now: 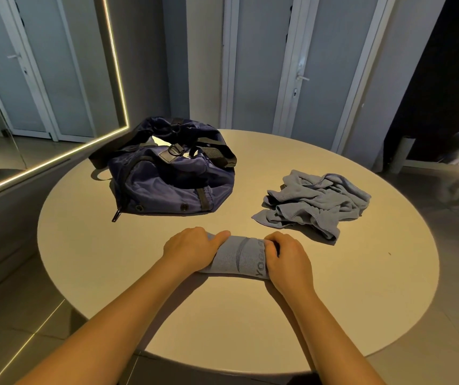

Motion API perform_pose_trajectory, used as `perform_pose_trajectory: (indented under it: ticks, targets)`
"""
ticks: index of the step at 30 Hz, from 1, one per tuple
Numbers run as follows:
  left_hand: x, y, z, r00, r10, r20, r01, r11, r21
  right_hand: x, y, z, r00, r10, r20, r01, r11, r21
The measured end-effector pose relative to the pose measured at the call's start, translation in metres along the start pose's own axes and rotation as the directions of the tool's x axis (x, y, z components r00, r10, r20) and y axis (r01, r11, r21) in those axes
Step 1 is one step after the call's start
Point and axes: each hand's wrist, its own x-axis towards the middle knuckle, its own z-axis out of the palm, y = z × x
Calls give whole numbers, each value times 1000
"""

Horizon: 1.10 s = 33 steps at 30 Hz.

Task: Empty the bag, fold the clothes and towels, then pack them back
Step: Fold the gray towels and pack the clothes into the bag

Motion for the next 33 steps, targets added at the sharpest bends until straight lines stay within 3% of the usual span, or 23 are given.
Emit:
perform_pose_trajectory:
  ticks: [3, 6, 10, 14, 16, 18, 22, 24, 28, 30, 31, 32, 33]
  targets:
    - [-2, -2, -6, 998, -2, 61, 4, 1000, -30, -4, 0, -3, 1000, -5, 13, 4, 999, 41]
    - [-3, -3, -11, 997, 54, 59, -40, 977, -209, -7, -4, -9, 998, -3, 61, -7, 986, 166]
    - [-4, -7, -17, 994, 95, 62, -46, 836, -546, -11, -7, -15, 990, -19, 143, -26, 952, 304]
    - [-7, -18, -25, 975, 221, 6, -163, 740, -653, -18, -14, -19, 955, -141, 260, 19, 906, 422]
    - [-9, -21, -35, 934, 357, -11, -284, 724, -629, -17, -19, -19, 942, -179, 283, 21, 875, 484]
    - [-10, -22, -46, 883, 469, -1, -377, 709, -596, -12, -24, -19, 903, -188, 386, -67, 826, 559]
    - [-3, -19, -72, 832, 555, 10, -451, 687, -570, 2, -52, -26, 747, -206, 632, -293, 752, 591]
    - [4, -17, -84, 804, 595, 5, -497, 676, -544, 10, -70, -26, 705, -228, 671, -295, 767, 570]
    - [33, -20, -94, 808, 588, -41, -553, 731, -400, 27, -89, -18, 770, -184, 612, -248, 797, 551]
    - [57, -23, -102, 807, 521, -278, -580, 785, -215, 36, -89, -14, 809, -131, 573, -248, 808, 535]
    - [72, -26, -109, 759, 491, -428, -571, 817, -75, 39, -87, -12, 823, -110, 557, -244, 817, 522]
    - [87, -29, -117, 708, 477, -521, -521, 851, 71, 42, -86, -9, 835, -92, 543, -242, 825, 512]
    - [102, -32, -125, 701, 473, -533, -446, 875, 189, 45, -84, -7, 845, -74, 530, -245, 827, 506]
